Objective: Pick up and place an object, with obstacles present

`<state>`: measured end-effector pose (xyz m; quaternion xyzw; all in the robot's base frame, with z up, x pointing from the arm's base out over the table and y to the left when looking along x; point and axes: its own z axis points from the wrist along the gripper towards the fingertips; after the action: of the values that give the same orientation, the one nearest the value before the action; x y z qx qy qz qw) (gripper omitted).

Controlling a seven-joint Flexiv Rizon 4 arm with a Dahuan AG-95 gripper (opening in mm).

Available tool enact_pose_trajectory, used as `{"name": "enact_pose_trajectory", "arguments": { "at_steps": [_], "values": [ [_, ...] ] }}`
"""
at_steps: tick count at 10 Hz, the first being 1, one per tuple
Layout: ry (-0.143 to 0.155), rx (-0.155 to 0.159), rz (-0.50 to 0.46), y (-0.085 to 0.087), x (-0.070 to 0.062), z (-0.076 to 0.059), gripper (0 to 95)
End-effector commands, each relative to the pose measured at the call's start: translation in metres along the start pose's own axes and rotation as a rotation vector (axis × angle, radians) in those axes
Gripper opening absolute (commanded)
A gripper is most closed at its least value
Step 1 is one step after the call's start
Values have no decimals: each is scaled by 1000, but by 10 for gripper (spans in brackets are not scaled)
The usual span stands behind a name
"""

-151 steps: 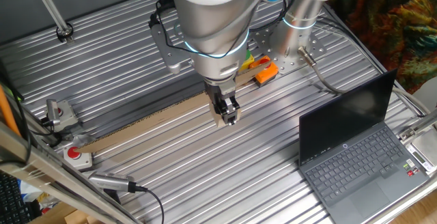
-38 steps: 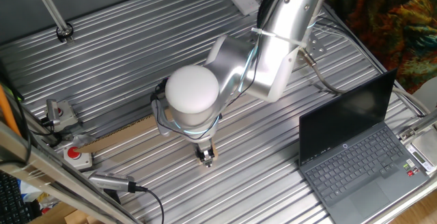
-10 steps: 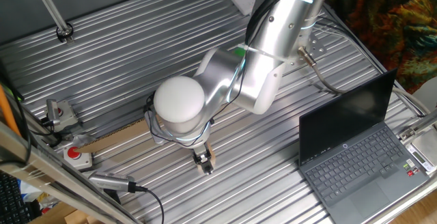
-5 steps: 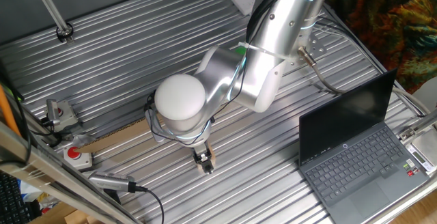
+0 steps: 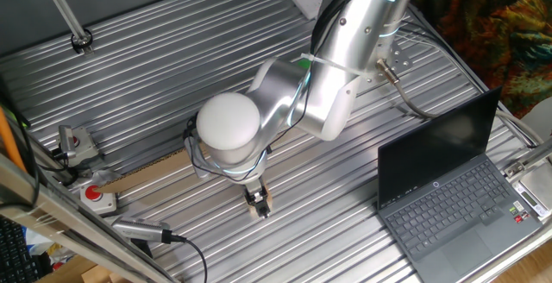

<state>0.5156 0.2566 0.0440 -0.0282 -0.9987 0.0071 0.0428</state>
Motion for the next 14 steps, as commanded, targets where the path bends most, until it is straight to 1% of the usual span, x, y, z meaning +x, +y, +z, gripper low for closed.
{"name": "enact_pose_trajectory", "arguments": {
  "at_steps": [1,2,3,4,7,8,9,10,12,14],
  "values": [
    [-18,-12,66,1,0,0,190],
    [-30,-15,79,1,0,0,190],
    [-39,-17,86,1,0,0,0],
    [-53,-20,97,1,0,0,0],
    [-62,-18,103,1,0,0,0],
    [-57,-16,108,1,0,0,0],
    [-43,2,109,0,0,-1,0],
    [-48,-4,110,0,0,-4,0],
    [-44,-3,111,0,1,-10,0],
    [-40,-3,112,0,4,-21,0]
  ]
}}
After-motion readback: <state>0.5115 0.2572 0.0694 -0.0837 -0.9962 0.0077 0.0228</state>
